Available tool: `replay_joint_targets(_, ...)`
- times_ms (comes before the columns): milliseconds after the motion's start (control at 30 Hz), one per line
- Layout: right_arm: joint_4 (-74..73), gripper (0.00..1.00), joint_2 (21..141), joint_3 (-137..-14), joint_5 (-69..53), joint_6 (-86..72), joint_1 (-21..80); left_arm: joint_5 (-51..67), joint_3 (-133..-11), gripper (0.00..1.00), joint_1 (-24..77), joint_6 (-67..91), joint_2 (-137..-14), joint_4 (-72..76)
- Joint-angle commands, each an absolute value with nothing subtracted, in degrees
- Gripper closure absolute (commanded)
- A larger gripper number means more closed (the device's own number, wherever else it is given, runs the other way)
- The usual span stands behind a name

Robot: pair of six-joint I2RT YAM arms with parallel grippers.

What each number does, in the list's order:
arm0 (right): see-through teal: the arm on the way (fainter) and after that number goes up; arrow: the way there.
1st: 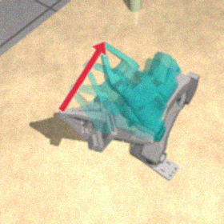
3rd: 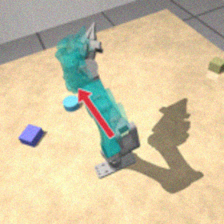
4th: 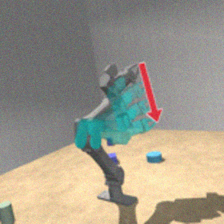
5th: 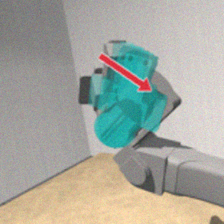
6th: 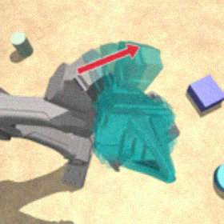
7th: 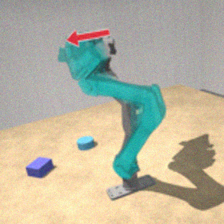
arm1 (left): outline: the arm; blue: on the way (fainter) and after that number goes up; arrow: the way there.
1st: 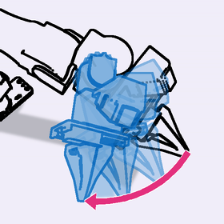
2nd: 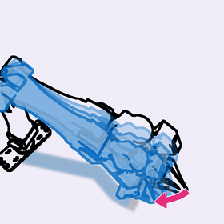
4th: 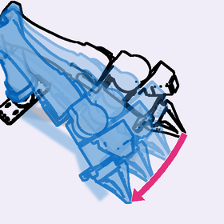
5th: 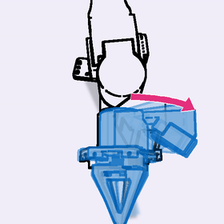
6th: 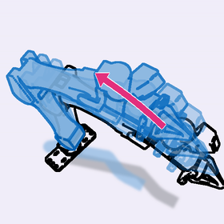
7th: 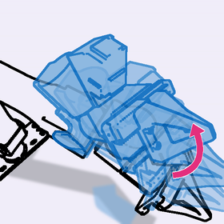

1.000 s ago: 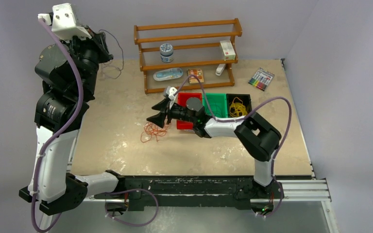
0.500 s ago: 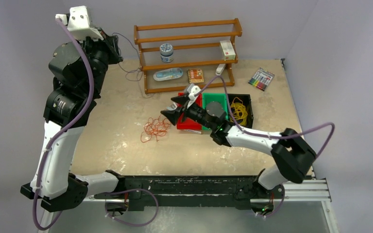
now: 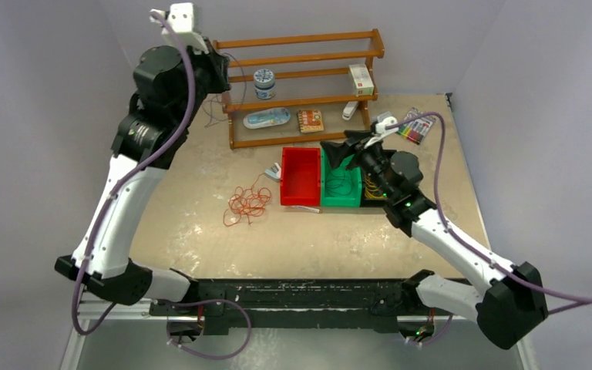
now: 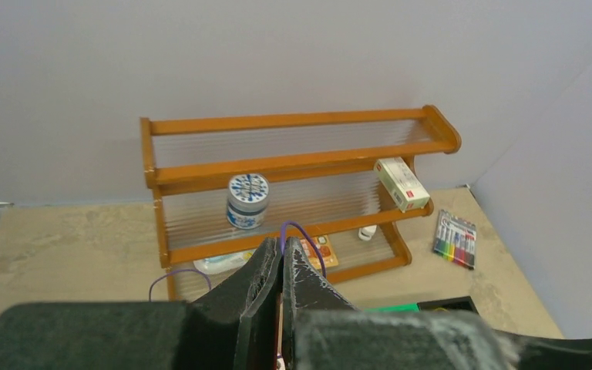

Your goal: Untangle the cables

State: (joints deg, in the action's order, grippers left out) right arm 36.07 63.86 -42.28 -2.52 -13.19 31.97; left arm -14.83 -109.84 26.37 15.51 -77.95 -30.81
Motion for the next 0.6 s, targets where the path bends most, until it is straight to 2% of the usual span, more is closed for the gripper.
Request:
replay_joint_targets(0, 29.4, 0.21, 57.4, -42.1, -3.8, -16.7, 26.9, -8.6, -111.9, 1.0, 26.4, 18.4, -82.1, -28.0)
replay_joint_targets(100, 25.7, 0.21, 53.9, -42.0, -1.5, -17.5, 24.4, -7.5, -113.0, 1.0, 27.6, 19.0, -84.8, -27.5)
replay_joint_targets(233, 21.8, 0.21, 51.0, -41.5, 3.3, -18.7, 22.8, -10.4, -117.3, 1.0, 31.5, 16.7, -89.2, -30.6)
replay_joint_targets(400, 19.0, 0.21, 48.9, -40.7, 7.3, -19.9, 22.1, -15.2, -117.2, 1.0, 37.1, 13.7, -90.7, -29.4)
replay_joint_targets(567, 17.2, 0.21, 46.9, -40.1, 11.0, -21.1, 21.8, -10.1, -116.3, 1.0, 38.8, 14.0, -92.4, -26.7)
